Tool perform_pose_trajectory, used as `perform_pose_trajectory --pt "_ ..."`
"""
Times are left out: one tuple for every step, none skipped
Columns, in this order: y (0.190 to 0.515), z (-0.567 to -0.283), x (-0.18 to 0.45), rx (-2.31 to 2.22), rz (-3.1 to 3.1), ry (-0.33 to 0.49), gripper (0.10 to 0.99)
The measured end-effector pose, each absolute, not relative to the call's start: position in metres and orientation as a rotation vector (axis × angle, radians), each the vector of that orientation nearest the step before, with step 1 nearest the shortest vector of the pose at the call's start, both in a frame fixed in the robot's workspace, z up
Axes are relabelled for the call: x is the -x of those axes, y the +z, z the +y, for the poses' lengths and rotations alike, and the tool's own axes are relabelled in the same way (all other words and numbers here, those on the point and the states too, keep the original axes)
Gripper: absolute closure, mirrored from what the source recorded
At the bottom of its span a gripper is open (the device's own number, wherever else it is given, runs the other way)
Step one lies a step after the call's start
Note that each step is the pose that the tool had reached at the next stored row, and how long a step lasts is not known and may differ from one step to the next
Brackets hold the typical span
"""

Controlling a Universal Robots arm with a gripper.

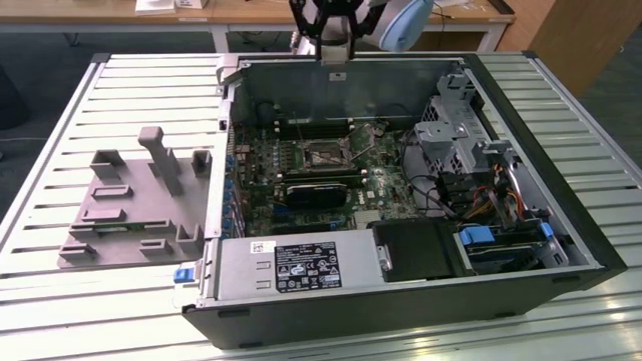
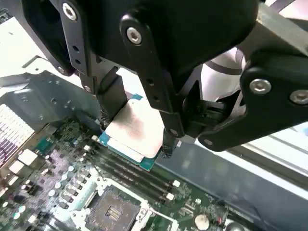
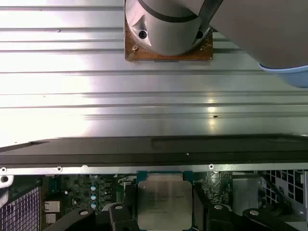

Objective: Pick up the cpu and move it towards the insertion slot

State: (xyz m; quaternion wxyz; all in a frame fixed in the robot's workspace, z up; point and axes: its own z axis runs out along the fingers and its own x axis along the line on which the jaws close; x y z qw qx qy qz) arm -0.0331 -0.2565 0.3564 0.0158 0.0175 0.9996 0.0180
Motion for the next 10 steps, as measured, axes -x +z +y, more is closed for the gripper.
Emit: perform_pose_trajectory --pt "0.361 -0.256 0.033 -0.054 3.110 0.055 0.545" --pt "0.366 -0.256 0.033 -0.054 3.109 0.055 0.545" --pt "0.370 -0.256 0.033 -0.054 3.109 0.055 0.545" --pt "0.375 -0.256 0.033 -0.054 3.109 0.055 0.545" --pt "0.379 -0.256 0.033 -0.054 3.109 0.055 0.545" --pt "0.384 -0.256 0.033 -0.054 3.109 0.055 0.545" --pt "0.387 -0.256 0.033 -0.054 3.109 0.055 0.545" --pt "0.388 -0.256 0.033 -0.054 3.109 0.055 0.545" --pt "0.388 -0.256 0.033 -0.054 3.109 0.055 0.545" --pt "0.388 -0.256 0.033 -0.054 3.109 0.055 0.545"
